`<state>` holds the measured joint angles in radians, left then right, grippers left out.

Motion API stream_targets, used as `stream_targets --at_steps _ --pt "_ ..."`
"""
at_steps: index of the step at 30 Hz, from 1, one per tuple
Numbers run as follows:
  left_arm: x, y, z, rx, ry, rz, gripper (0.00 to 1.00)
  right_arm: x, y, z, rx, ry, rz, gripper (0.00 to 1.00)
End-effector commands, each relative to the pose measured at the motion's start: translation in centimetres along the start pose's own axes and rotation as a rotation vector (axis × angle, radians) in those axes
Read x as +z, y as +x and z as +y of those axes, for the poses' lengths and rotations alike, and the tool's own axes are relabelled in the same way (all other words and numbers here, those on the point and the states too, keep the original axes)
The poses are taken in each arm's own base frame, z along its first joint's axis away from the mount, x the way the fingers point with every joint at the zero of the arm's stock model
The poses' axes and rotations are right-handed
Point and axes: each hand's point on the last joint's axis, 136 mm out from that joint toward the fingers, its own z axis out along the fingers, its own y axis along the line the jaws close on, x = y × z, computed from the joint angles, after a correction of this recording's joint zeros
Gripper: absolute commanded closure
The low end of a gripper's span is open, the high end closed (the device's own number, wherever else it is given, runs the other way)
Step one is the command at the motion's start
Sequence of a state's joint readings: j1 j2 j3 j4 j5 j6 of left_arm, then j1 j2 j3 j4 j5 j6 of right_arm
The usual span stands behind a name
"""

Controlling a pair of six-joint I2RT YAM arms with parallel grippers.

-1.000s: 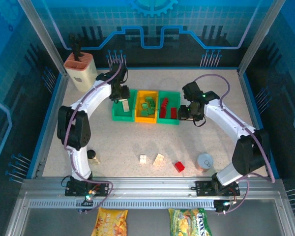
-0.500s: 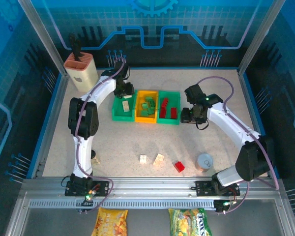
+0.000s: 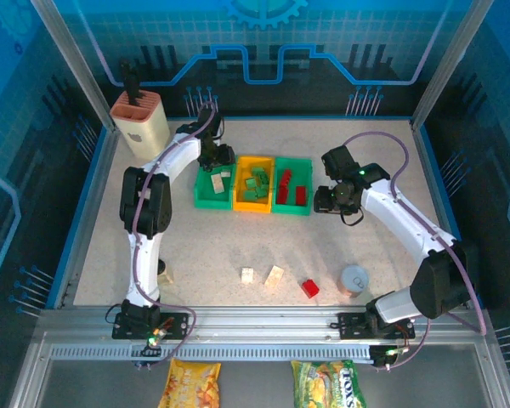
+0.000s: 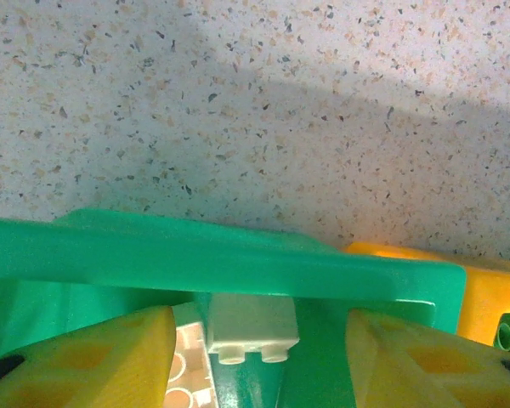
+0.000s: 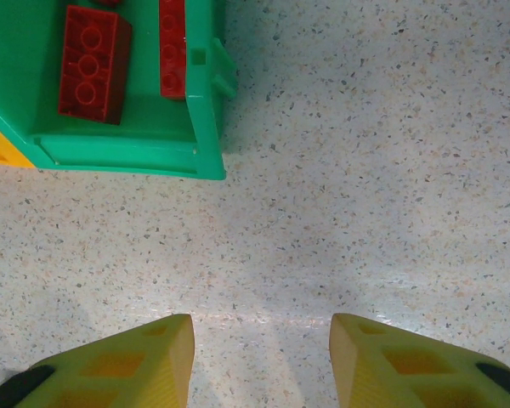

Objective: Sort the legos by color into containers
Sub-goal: Place the lego in the container.

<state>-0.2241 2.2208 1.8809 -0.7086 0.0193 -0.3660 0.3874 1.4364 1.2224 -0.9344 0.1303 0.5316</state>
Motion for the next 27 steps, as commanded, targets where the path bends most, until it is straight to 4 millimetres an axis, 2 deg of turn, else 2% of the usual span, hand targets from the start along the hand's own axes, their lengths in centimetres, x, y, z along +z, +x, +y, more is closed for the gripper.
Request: stream_targets --at_steps 1,15,21,27 --pt "-1.0 0.2 -0.3 -0.012 0.031 0.001 0.44 0.0 0.7 0.0 0.001 0.007 0.03 0.53" --pt "-4.5 1.2 -0.4 -0.003 0.058 -0.03 0.45 0.7 1.8 0.8 -0.009 0.005 0.048 0.54" --pt "-6.2 2.5 -0.1 0.003 0.068 -0.042 0.45 1.2 3.4 1.3 -0.022 0.017 0.075 0.53" --pt "-7.7 4.3 0.5 0.007 0.072 -0.04 0.45 1.9 6.2 1.7 -0.032 0.037 0.112 0.53"
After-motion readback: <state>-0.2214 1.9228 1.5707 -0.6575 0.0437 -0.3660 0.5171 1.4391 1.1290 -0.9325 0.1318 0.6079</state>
